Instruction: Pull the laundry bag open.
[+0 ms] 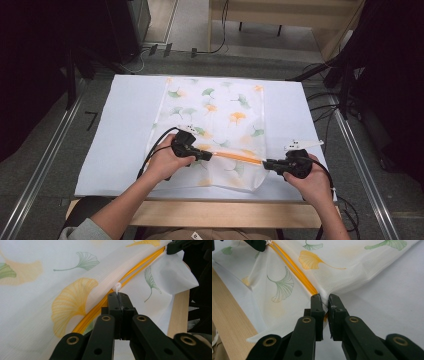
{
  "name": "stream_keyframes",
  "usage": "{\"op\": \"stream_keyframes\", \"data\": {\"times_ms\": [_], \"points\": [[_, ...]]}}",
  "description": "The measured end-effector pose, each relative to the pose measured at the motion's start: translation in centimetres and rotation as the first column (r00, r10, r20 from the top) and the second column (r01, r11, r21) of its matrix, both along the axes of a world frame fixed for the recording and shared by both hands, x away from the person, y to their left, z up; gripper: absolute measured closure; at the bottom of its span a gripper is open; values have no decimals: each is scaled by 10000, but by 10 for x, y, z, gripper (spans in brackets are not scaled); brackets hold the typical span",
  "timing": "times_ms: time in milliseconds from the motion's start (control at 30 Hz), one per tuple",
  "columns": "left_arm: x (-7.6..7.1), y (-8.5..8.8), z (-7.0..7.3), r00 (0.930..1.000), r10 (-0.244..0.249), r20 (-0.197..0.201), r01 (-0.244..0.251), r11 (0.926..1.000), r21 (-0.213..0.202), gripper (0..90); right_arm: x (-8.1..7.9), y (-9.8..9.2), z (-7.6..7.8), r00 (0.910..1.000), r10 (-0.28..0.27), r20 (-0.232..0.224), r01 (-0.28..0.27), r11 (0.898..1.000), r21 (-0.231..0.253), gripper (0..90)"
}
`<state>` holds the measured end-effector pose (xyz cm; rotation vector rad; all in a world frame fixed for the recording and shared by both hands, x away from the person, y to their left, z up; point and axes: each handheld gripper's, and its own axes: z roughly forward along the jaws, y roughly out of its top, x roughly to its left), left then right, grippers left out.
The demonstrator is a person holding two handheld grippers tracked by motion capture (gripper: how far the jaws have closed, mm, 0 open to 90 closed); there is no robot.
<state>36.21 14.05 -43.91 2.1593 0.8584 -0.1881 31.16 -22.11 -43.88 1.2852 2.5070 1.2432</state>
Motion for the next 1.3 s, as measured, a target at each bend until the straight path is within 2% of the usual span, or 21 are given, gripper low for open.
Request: {"op": "stream_keyframes", "data": {"times_ms": [33,333,533,700,800,933,967,1000,1300], "points": [[0,1,-1,9999,25,-117,-25,10000,18,900,0,0,0,10000,9,15,-9,10000,-13,851],[0,1,-1,9997,44,-251,-43,10000,20,900,0,0,1,10000,34,41,-34,10000,-50,851],[0,4,-1,9997,103,-224,-99,9998,148,900,0,0,1,10000,31,50,-31,10000,-27,851],[0,13,-1,9996,150,-248,-141,9992,376,900,0,0,1,10000,29,57,-29,10000,-13,850],[-1,20,-2,9991,223,-353,-213,9993,300,900,0,0,1,10000,25,51,-25,10000,-2,850],[-2,27,-1,9992,294,-277,-281,9984,490,900,0,0,0,10000,18,46,-18,10000,-76,850],[-2,29,-1,9988,323,-363,-306,9984,469,900,0,0,0,10000,-12,16,12,10000,-53,850],[-2,31,-2,9989,393,-269,-380,9982,459,900,0,-1,0,10000,0,28,0,10000,-51,850],[-2,34,-2,9987,417,-289,-406,9984,382,900,0,0,0,10000,-22,7,22,10000,-71,850]]}}
